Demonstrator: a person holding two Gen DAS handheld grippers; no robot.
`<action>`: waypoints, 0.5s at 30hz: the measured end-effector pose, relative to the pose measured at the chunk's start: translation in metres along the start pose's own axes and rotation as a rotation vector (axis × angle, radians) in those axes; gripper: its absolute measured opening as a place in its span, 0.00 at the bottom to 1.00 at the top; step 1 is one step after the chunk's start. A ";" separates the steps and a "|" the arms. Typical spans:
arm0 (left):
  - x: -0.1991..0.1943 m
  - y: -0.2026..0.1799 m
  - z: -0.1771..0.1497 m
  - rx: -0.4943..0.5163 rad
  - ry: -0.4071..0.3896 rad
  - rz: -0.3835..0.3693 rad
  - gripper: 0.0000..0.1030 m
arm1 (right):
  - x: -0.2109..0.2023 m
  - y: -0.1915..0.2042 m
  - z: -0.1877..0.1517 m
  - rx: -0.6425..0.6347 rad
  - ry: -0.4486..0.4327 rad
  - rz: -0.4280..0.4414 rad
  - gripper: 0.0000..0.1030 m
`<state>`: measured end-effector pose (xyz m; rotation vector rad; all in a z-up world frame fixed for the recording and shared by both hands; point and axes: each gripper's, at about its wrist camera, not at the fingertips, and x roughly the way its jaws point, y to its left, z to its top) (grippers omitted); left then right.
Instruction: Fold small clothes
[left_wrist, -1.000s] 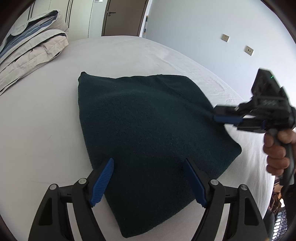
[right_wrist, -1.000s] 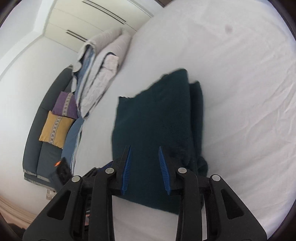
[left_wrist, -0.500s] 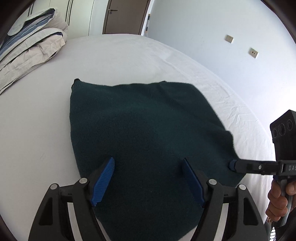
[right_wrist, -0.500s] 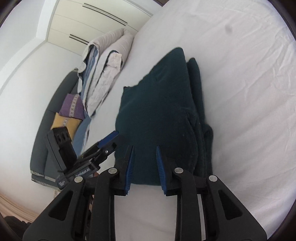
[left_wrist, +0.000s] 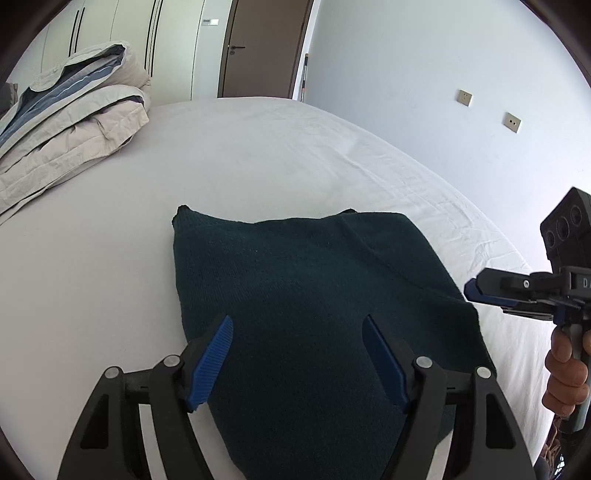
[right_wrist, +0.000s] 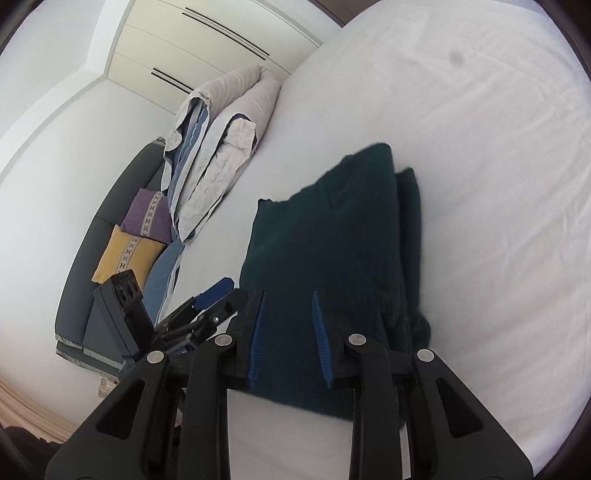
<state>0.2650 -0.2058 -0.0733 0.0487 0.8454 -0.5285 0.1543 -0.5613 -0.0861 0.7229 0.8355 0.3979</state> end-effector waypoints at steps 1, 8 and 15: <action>0.012 0.001 0.001 -0.001 0.039 0.011 0.74 | 0.018 -0.003 0.011 0.021 0.024 -0.011 0.27; 0.033 0.007 -0.003 0.013 0.084 -0.010 0.79 | 0.043 -0.010 0.032 0.007 0.056 -0.121 0.34; 0.034 0.006 -0.005 -0.003 0.058 -0.012 0.84 | 0.060 0.015 0.077 -0.043 0.025 -0.109 0.48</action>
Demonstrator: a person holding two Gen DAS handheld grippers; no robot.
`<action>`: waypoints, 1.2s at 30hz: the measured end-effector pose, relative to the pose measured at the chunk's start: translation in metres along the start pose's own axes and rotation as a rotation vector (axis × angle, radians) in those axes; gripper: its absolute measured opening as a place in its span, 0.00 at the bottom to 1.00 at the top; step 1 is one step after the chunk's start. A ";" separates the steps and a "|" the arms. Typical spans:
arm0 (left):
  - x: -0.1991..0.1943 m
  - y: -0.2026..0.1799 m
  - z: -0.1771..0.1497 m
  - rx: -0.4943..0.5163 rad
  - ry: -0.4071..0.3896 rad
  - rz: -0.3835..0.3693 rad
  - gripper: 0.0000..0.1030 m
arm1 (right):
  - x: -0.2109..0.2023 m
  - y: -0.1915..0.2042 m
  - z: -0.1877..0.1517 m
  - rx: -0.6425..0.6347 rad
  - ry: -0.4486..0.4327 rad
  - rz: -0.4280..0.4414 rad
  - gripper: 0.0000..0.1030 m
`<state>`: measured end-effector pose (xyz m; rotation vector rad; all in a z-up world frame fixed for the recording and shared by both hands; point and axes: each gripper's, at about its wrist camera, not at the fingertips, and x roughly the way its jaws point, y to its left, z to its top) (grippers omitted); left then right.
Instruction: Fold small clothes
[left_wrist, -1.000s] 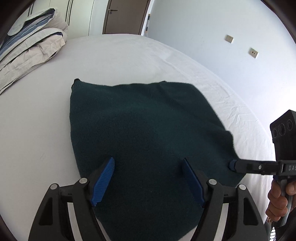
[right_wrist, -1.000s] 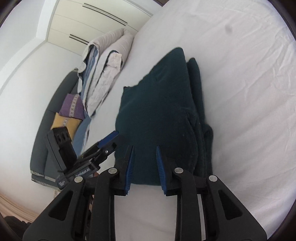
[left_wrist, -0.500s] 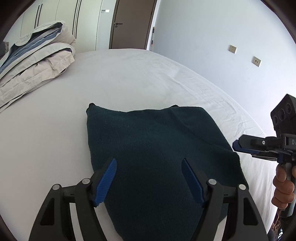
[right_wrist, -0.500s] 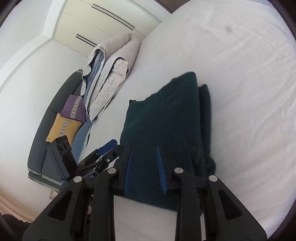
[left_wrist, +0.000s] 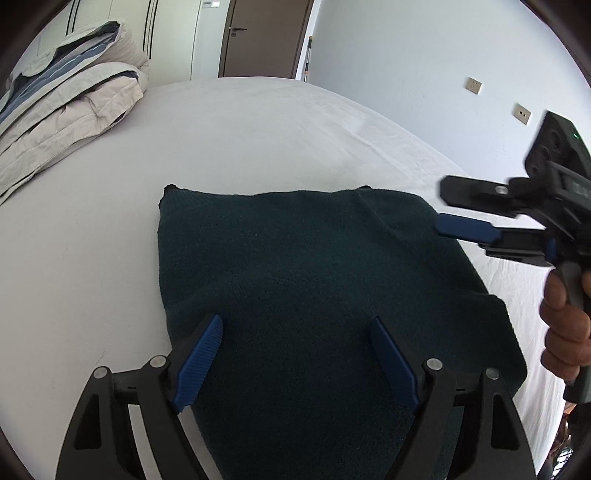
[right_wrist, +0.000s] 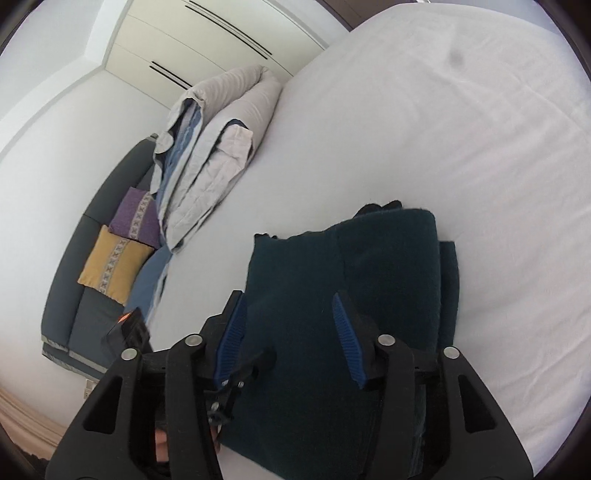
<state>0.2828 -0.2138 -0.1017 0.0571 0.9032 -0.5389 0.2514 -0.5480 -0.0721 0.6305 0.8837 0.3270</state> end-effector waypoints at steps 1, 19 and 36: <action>0.001 -0.002 -0.001 0.014 0.000 0.002 0.84 | 0.014 -0.006 0.004 0.015 0.035 -0.043 0.48; -0.029 0.012 -0.017 -0.004 -0.074 -0.103 0.96 | -0.050 -0.069 -0.035 0.176 -0.035 -0.075 0.50; 0.004 0.074 -0.018 -0.353 0.105 -0.193 0.76 | 0.007 -0.063 -0.044 0.128 0.157 -0.108 0.43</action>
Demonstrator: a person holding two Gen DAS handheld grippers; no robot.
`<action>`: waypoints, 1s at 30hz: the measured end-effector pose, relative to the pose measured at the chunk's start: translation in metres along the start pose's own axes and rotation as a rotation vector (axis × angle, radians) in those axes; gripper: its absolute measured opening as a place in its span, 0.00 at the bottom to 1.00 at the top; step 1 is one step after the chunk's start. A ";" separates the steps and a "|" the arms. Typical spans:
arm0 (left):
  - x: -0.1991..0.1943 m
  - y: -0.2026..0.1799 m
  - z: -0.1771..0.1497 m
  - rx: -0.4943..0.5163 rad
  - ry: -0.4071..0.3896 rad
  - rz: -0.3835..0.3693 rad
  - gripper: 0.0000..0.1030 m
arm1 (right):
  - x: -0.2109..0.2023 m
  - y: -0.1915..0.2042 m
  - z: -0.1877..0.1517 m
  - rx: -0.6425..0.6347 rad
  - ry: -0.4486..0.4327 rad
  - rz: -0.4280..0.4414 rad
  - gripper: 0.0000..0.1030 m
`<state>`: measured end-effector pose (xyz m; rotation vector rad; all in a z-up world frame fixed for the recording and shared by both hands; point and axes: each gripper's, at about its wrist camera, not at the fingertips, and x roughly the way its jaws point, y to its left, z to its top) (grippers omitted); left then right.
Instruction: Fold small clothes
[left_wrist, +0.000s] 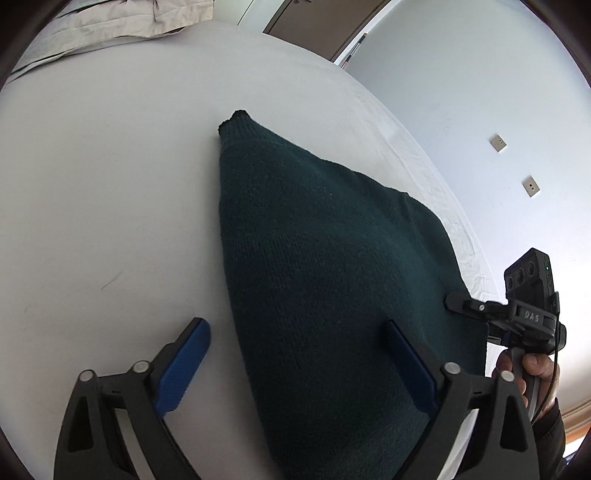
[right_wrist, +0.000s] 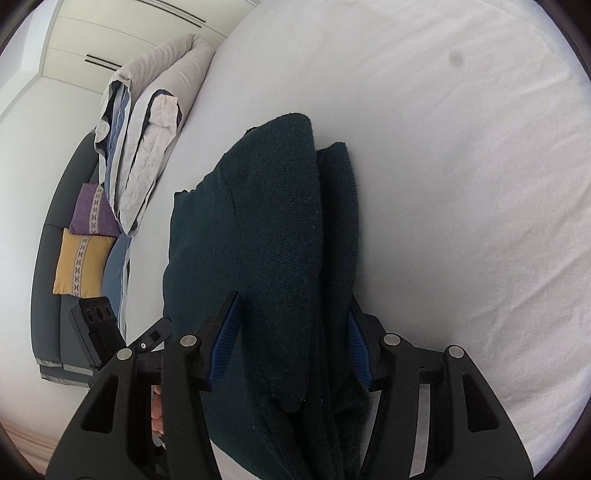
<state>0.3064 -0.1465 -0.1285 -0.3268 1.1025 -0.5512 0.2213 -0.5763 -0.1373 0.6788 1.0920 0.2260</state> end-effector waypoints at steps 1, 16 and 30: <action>0.003 -0.002 0.004 -0.010 0.020 -0.019 0.70 | 0.003 0.005 0.001 -0.016 0.005 -0.026 0.33; -0.105 -0.037 -0.026 0.140 -0.049 0.143 0.34 | -0.028 0.175 -0.082 -0.422 -0.185 -0.317 0.21; -0.230 0.021 -0.137 0.173 -0.074 0.238 0.34 | 0.000 0.266 -0.243 -0.464 -0.090 -0.113 0.21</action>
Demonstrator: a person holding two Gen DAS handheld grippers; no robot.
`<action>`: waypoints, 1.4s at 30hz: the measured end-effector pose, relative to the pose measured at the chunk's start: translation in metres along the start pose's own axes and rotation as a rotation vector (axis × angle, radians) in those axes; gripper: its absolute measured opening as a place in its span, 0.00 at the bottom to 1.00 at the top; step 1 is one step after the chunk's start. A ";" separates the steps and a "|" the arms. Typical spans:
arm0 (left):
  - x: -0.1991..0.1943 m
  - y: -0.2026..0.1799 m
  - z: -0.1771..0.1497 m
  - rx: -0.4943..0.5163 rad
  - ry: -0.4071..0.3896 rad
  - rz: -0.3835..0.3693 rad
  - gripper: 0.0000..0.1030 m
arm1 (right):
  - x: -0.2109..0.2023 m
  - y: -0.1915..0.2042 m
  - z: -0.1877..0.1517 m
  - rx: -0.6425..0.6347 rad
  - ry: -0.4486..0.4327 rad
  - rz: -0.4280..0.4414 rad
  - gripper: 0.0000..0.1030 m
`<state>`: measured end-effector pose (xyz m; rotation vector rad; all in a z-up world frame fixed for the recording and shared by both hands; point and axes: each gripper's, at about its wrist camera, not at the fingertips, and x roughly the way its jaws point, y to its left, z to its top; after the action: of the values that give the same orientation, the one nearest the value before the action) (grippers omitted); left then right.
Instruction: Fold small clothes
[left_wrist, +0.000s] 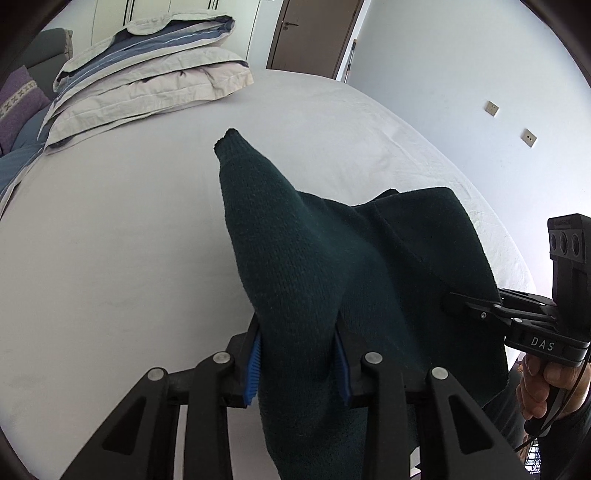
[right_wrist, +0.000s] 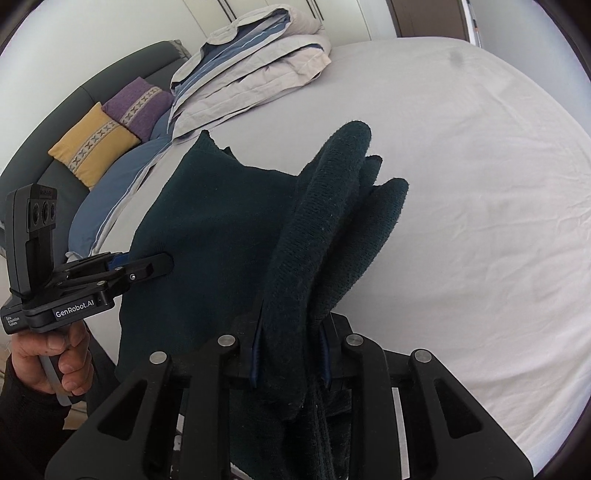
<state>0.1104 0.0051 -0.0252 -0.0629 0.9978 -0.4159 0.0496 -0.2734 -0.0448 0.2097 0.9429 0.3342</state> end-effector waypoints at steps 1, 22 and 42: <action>0.004 0.007 -0.007 -0.019 0.008 -0.003 0.34 | 0.007 0.002 -0.005 0.005 0.009 0.003 0.21; 0.010 0.045 -0.056 -0.185 -0.075 0.016 0.57 | 0.026 -0.080 -0.031 0.320 0.000 -0.038 0.46; 0.023 -0.001 -0.071 -0.032 -0.102 -0.026 0.63 | 0.030 -0.110 -0.016 0.400 -0.072 0.152 0.47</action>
<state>0.0619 0.0052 -0.0821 -0.1244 0.9042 -0.4168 0.0736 -0.3644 -0.1115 0.6585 0.9185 0.2728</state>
